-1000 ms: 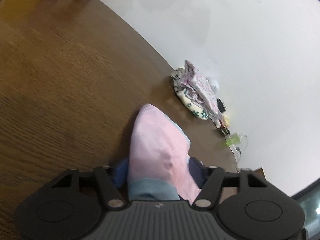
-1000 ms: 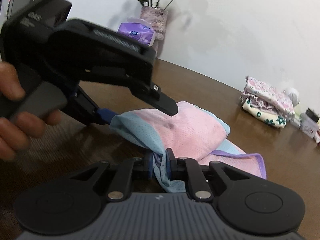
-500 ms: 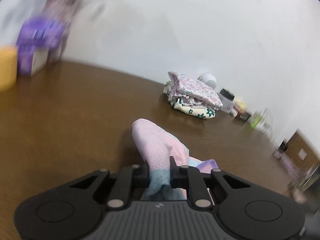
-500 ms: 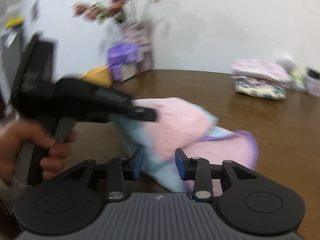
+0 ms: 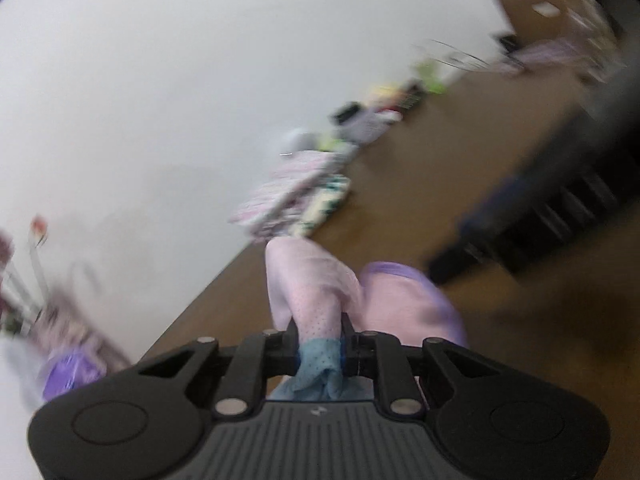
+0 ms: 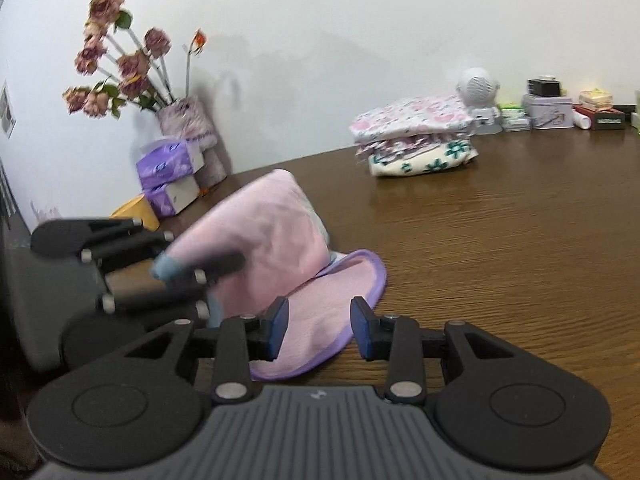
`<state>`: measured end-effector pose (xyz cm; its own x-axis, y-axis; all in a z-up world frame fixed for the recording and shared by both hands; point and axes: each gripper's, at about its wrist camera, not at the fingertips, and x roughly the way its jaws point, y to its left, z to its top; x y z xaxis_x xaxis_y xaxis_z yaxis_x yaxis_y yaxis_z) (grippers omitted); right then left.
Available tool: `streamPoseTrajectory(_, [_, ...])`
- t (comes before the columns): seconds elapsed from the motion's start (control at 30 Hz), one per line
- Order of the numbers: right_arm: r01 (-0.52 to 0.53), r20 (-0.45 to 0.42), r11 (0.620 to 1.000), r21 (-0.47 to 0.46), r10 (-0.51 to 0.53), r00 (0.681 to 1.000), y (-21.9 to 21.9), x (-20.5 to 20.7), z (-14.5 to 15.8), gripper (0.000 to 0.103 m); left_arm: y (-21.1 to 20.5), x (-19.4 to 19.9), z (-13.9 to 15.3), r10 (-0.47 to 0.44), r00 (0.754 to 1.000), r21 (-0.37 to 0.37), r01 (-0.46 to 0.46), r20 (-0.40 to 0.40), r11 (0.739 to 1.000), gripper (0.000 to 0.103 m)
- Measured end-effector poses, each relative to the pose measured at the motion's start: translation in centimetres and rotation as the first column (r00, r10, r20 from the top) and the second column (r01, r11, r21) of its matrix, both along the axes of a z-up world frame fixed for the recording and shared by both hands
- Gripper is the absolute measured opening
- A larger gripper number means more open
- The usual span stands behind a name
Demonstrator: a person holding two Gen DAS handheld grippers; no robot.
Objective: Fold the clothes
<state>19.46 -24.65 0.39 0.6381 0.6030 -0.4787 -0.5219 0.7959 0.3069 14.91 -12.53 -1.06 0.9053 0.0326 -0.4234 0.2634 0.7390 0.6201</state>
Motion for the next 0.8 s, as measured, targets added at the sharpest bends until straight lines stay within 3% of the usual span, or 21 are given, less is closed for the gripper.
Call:
streamPoseTrajectory(0.1, [0.038, 0.000, 0.999, 0.017, -0.038, 0.999, -1.6, 0.3, -0.1, 0.034, -1.7, -0.4, -1.6, -0.051, 0.997, 0.049, 0.054, -0.059, 0.997, 0.018])
streamPoseTrajectory(0.37, [0.097, 0.004, 0.994, 0.048, -0.098, 0.995, -4.8, 0.1, -0.4, 0.034, -3.8, -1.0, -2.8, -0.057, 0.995, 0.146, 0.068, -0.080, 0.987, 0.026])
streamPoseTrajectory(0.53, [0.099, -0.002, 0.993, 0.059, -0.099, 0.995, -5.2, 0.0, -0.7, 0.034, -4.9, -2.2, -2.3, -0.086, 0.993, 0.160, 0.098, -0.082, 0.982, 0.038])
streamPoseTrajectory(0.6, [0.100, -0.003, 0.993, 0.063, -0.100, 0.995, -5.3, 0.0, -0.7, 0.034, -4.6, -3.0, -1.3, -0.109, 0.989, 0.104, 0.119, -0.095, 0.987, 0.047])
streamPoseTrajectory(0.8, [0.115, -0.006, 0.992, 0.057, -0.115, 0.993, -5.8, 0.0, -0.8, 0.038, -1.9, -3.6, 2.0, -0.112, 0.988, -0.151, 0.095, -0.107, 0.984, 0.048])
